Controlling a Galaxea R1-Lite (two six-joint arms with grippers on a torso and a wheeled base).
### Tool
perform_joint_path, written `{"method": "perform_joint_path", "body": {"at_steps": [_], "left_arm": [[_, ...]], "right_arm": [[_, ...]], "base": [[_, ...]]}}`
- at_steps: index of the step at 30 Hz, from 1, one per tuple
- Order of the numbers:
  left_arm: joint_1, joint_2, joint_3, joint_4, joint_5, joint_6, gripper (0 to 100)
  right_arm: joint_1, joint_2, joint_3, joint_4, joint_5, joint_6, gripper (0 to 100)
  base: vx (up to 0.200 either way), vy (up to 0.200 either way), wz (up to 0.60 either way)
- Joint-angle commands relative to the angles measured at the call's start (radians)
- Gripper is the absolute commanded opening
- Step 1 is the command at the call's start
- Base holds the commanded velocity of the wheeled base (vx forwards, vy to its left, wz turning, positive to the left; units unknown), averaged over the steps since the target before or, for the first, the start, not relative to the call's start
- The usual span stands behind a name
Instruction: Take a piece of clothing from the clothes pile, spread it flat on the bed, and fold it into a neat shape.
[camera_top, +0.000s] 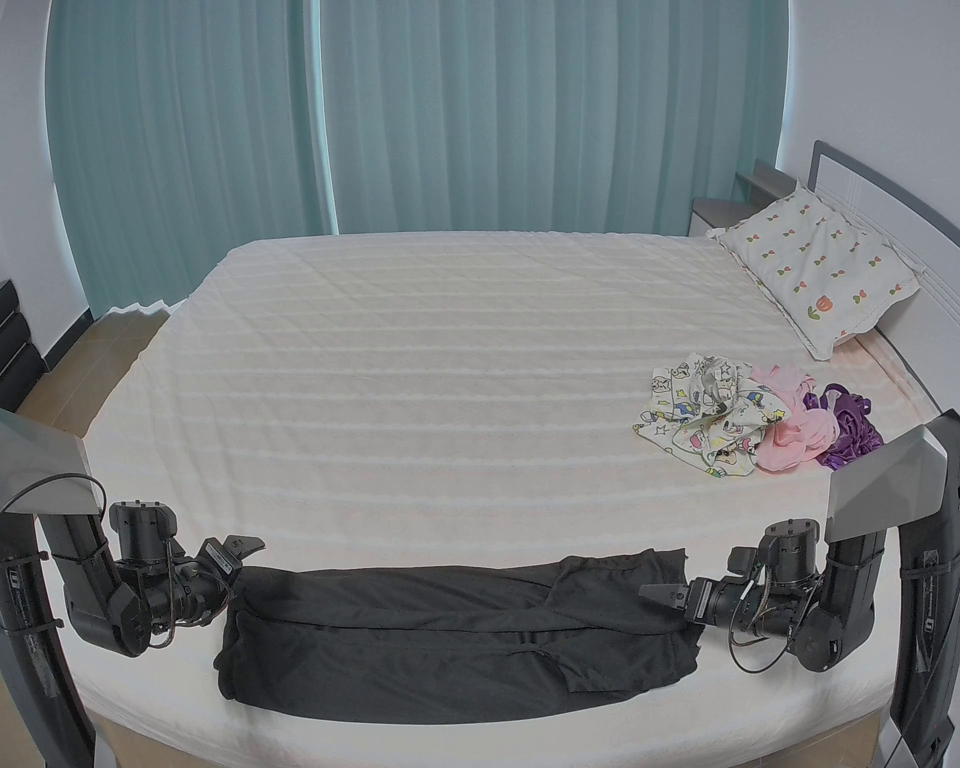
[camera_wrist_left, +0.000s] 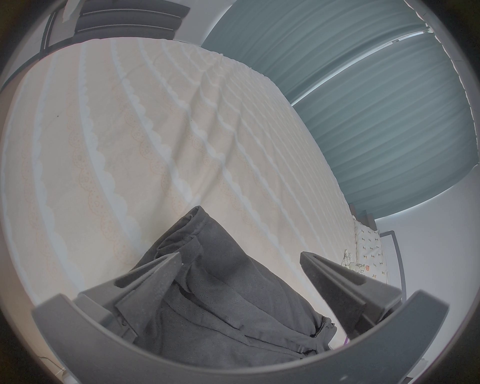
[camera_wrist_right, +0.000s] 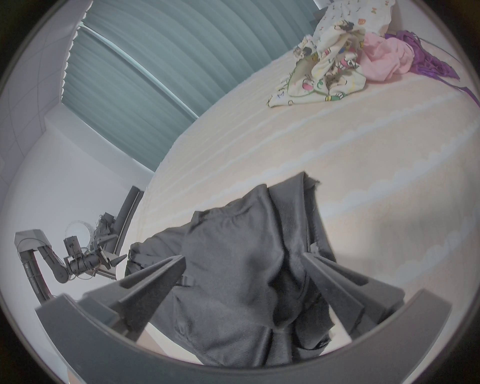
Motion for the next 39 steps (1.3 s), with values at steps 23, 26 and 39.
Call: {"method": "perform_joint_path", "body": {"at_steps": [23,26,39], "left_arm": [[0.000,0.005,-0.003,0.000,0.002,-0.002,100],[0.000,0.005,-0.002,0.000,0.003,0.000,100],[0.003,-0.007,0.004,-0.002,0.011,0.004,100]], "right_arm": [[0.030,0.040,-0.113,0.106,-0.016,0.028,0],[0.022,0.016,-0.080,0.106,-0.016,0.026,0],[0.005,-0.007,-0.051,0.089,-0.013,0.038,100]], "base": [[0.000,0.000,0.00],[0.000,0.000,0.00],[0.000,0.000,0.00]]}}
